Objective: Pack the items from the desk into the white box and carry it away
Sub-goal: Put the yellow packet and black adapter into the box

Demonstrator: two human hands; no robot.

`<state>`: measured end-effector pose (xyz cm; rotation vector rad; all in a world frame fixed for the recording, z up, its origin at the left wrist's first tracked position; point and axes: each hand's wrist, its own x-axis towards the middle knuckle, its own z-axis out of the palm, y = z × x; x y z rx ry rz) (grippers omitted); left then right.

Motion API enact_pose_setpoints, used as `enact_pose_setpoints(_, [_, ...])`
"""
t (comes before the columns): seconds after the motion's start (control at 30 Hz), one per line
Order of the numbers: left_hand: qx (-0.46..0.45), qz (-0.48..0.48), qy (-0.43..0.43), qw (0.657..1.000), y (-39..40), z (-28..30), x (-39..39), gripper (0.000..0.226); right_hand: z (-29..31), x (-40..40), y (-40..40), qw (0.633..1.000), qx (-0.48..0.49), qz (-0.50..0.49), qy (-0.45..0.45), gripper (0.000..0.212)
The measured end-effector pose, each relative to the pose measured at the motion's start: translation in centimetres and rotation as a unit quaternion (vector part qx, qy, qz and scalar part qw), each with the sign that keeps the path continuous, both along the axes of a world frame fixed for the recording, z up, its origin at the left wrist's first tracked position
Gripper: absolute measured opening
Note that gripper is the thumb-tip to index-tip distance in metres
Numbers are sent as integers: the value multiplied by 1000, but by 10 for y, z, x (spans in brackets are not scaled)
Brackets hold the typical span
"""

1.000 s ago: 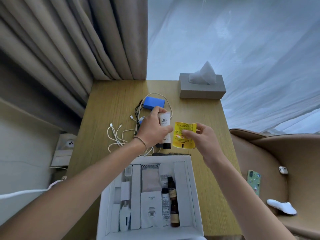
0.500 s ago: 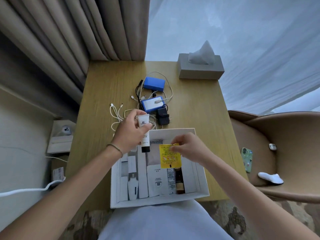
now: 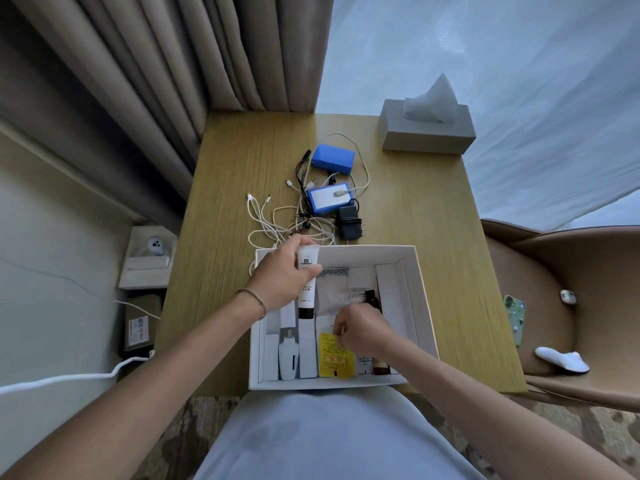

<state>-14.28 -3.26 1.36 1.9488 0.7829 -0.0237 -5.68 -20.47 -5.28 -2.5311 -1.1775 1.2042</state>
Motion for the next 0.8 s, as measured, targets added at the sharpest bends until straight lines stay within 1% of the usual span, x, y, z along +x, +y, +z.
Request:
enact_pose_setpoints(0.1, [9, -27, 41, 999, 0, -7, -1, 35, -6, -7, -1, 1000, 8, 6, -24, 26])
enact_pose_setpoints(0.23, [9, -50, 79, 996, -7, -22, 1, 42, -8, -5, -5, 993, 47, 31, -101, 28])
enact_pose_setpoints(0.3, [20, -63, 102, 993, -12, -32, 4, 44, -7, -1, -7, 991, 66, 25, -117, 30])
enact_pose_setpoints(0.43, [36, -69, 129, 989, -20, -51, 14, 52, 1, 12, -14, 988, 101, -19, -119, 25])
enact_pose_setpoints(0.63, [109, -43, 140, 983, -34, -69, 25, 63, 16, 23, -26, 985, 120, -69, -99, 27])
enact_pose_setpoints(0.8, [159, -62, 128, 977, -39, -77, 27, 63, 20, 25, -30, 983, 138, -97, -70, 22])
